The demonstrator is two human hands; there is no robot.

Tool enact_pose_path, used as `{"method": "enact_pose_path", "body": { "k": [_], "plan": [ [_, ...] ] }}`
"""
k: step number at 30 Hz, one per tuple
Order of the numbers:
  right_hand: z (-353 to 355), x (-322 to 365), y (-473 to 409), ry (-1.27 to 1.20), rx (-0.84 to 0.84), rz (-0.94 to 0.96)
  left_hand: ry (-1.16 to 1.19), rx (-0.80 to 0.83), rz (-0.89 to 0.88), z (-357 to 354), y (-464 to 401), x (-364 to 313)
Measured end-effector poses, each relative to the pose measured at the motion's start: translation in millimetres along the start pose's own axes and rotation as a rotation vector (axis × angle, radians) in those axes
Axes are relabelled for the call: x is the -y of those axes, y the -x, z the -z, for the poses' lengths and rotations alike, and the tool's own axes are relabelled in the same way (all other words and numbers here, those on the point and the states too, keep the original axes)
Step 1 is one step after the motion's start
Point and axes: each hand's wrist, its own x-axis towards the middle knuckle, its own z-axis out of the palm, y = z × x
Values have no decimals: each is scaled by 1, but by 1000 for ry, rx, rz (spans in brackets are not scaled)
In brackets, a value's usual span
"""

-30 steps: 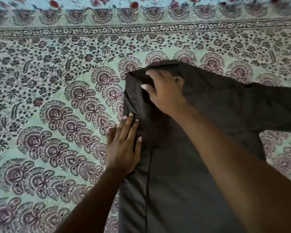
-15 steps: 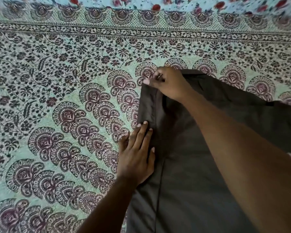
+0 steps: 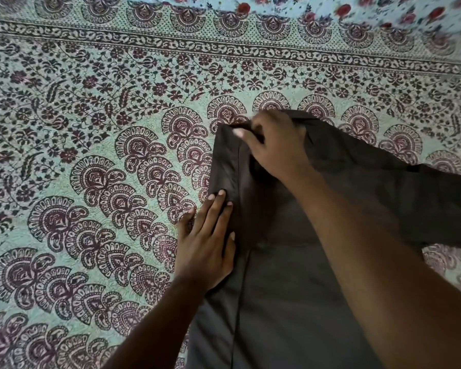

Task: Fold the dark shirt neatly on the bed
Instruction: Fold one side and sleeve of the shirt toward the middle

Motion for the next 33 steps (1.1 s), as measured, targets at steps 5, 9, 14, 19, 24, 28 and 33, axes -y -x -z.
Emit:
{"method": "enact_pose_path", "body": {
  "k": [5, 9, 14, 19, 24, 28, 33],
  "plan": [
    [31, -47, 35, 61, 231, -223, 4, -15, -3, 0, -1, -1],
    [53, -59, 36, -23, 259, -235, 5, -22, -11, -1, -1, 0],
    [55, -54, 33, 61, 233, -342, 4, -15, 2, -1, -1, -1],
    [47, -39, 48, 235, 19, -240, -1, -2, 3, 0, -1, -1],
    [11, 6, 77, 113, -58, 150, 6, 17, -9, 1, -2, -1],
    [-6, 5, 75, 59, 395, 76, 86, -2, -36, 2, 1, 2],
    [-12, 29, 94, 192, 296, 173, 227, -113, 10, 8, 30, 7]
  ]
}}
